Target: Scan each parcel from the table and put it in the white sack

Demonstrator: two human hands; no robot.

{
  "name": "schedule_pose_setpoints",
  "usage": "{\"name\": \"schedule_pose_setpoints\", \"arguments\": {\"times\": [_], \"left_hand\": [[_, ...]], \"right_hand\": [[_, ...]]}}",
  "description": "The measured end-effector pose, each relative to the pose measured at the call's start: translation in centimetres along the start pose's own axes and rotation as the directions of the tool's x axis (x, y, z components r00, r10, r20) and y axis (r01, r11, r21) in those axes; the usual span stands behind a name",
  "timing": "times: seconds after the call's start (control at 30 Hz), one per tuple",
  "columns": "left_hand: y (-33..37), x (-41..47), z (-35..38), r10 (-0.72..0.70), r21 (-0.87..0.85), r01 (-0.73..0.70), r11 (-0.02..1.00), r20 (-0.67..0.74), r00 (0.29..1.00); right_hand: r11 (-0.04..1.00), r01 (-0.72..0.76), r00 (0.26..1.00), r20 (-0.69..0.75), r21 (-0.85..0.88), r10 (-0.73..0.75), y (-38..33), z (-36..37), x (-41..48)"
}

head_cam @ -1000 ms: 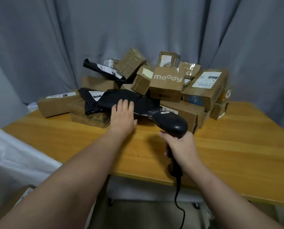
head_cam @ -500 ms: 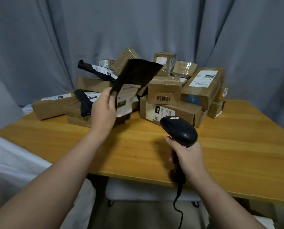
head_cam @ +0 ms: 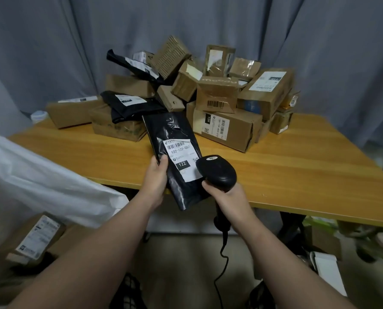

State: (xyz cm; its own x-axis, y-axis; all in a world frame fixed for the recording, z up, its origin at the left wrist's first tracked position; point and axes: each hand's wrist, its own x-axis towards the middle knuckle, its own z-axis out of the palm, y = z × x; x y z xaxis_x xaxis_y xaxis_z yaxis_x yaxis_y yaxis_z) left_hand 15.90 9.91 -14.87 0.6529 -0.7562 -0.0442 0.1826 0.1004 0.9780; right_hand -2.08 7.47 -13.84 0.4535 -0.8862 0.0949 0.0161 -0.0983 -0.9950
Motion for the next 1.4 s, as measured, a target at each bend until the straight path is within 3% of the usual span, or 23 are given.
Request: {"name": "schedule_pose_setpoints", "arguments": {"times": [0.13, 0.3, 0.53, 0.87, 0.97, 1.03, 1.1, 1.17, 1.2, 1.27, 1.33, 1.4], "left_hand": [[0.1, -0.1, -0.8, -0.036, 0.110, 0.018, 0.994, 0.158, 0.987], [0.3, -0.2, -0.7, 0.005, 0.087, -0.018, 0.996, 0.142, 0.990], [-0.1, -0.3, -0.8, 0.047, 0.103, -0.066, 0.993, 0.174, 0.984], [-0.1, -0.3, -0.8, 0.042, 0.109, -0.062, 0.992, 0.177, 0.983], [0.4, -0.5, -0.2, 0.027, 0.192, -0.056, 0.980, 0.150, 0.988], [0.9, 0.0, 0.1, 0.065, 0.496, -0.097, 0.863, 0.082, 0.994], [1.9, 0.7, -0.2, 0.185, 0.820, -0.119, 0.560, 0.017, 0.983], [3.1, 1.9, -0.7, 0.374, 0.914, -0.291, 0.283, 0.174, 0.911], [3.8, 2.6, -0.9, 0.352, 0.905, -0.389, 0.171, 0.313, 0.882], [4.6, 4.3, -1.1, 0.108, 0.862, -0.507, -0.011, 0.506, 0.856], [4.7, 5.8, -0.9, -0.150, 0.869, -0.485, -0.093, 0.470, 0.870], [4.4, 7.3, -0.5, -0.273, 0.890, -0.444, -0.101, 0.405, 0.873]], "right_hand": [[1.000, 0.017, 0.999, -0.052, 0.013, -0.017, -0.2, -0.2, -0.1], [0.984, 0.106, 0.984, -0.130, -0.144, -0.125, -1.4, -0.1, -0.7], [0.943, 0.112, 0.985, -0.093, -0.313, -0.147, -2.3, 0.6, -1.0], [0.940, 0.115, 0.983, -0.098, -0.321, -0.154, -1.9, 0.1, -0.6], [0.958, 0.099, 0.990, -0.067, -0.270, -0.121, -1.6, 0.0, -0.2], [0.974, 0.074, 0.996, -0.025, -0.216, -0.082, -1.4, 0.1, 0.4], [0.971, 0.044, 0.999, -0.005, -0.237, -0.046, -1.2, 0.1, 1.0], [0.956, -0.003, 1.000, -0.027, -0.293, -0.005, -1.1, 0.0, 1.6], [0.948, -0.030, 0.999, -0.048, -0.317, 0.016, -1.0, -0.2, 1.9], [0.929, -0.089, 0.994, -0.086, -0.360, 0.062, -0.8, -0.5, 2.5], [0.908, -0.134, 0.990, -0.099, -0.398, 0.102, -0.7, -0.6, 3.0], [0.894, -0.148, 0.988, -0.097, -0.422, 0.118, -0.7, -0.6, 3.3]]}}
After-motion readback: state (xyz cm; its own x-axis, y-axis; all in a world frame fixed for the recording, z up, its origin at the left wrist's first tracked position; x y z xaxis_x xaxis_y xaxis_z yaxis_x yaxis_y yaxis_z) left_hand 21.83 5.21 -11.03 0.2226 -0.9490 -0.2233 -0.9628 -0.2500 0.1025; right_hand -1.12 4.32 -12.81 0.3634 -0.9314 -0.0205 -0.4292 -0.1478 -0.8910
